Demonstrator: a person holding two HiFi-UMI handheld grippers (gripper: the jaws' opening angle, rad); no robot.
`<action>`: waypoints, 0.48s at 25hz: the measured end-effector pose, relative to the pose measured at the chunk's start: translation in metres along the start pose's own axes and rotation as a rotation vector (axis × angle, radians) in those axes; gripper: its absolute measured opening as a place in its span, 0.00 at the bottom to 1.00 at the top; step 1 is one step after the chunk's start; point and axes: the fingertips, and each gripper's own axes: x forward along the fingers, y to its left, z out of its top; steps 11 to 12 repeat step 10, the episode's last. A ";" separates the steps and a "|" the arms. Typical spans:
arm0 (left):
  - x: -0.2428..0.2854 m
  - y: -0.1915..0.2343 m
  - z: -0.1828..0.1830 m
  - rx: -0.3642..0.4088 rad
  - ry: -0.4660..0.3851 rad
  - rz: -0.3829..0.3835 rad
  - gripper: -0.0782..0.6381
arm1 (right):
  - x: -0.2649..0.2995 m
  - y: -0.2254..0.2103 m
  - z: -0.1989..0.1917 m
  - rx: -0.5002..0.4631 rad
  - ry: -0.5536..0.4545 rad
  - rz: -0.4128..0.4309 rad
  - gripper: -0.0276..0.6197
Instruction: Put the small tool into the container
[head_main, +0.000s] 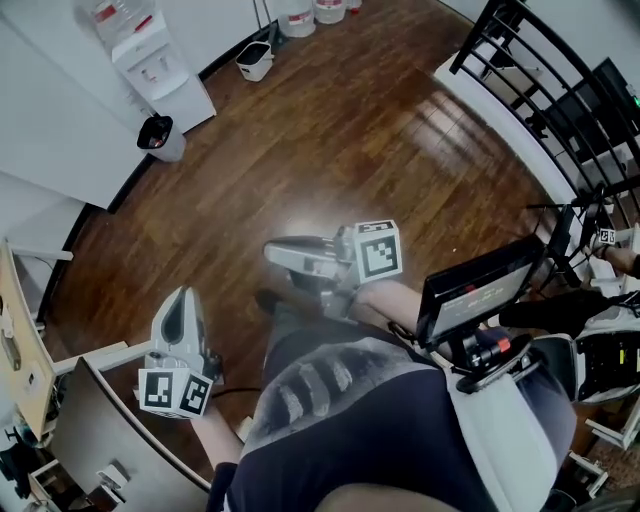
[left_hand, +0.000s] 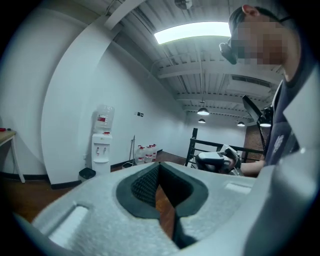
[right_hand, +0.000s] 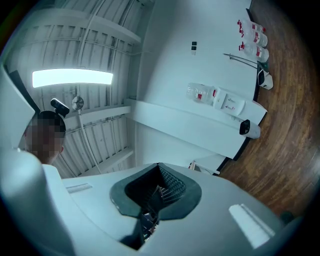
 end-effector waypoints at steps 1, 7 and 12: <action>0.004 0.009 0.001 -0.003 -0.002 -0.020 0.11 | 0.009 -0.003 0.004 0.005 -0.008 0.006 0.04; 0.012 0.098 0.028 -0.004 -0.033 0.018 0.11 | 0.088 -0.015 0.022 -0.002 0.002 0.006 0.04; 0.008 0.141 0.052 -0.039 -0.070 -0.002 0.11 | 0.140 -0.024 0.036 -0.032 0.034 -0.017 0.04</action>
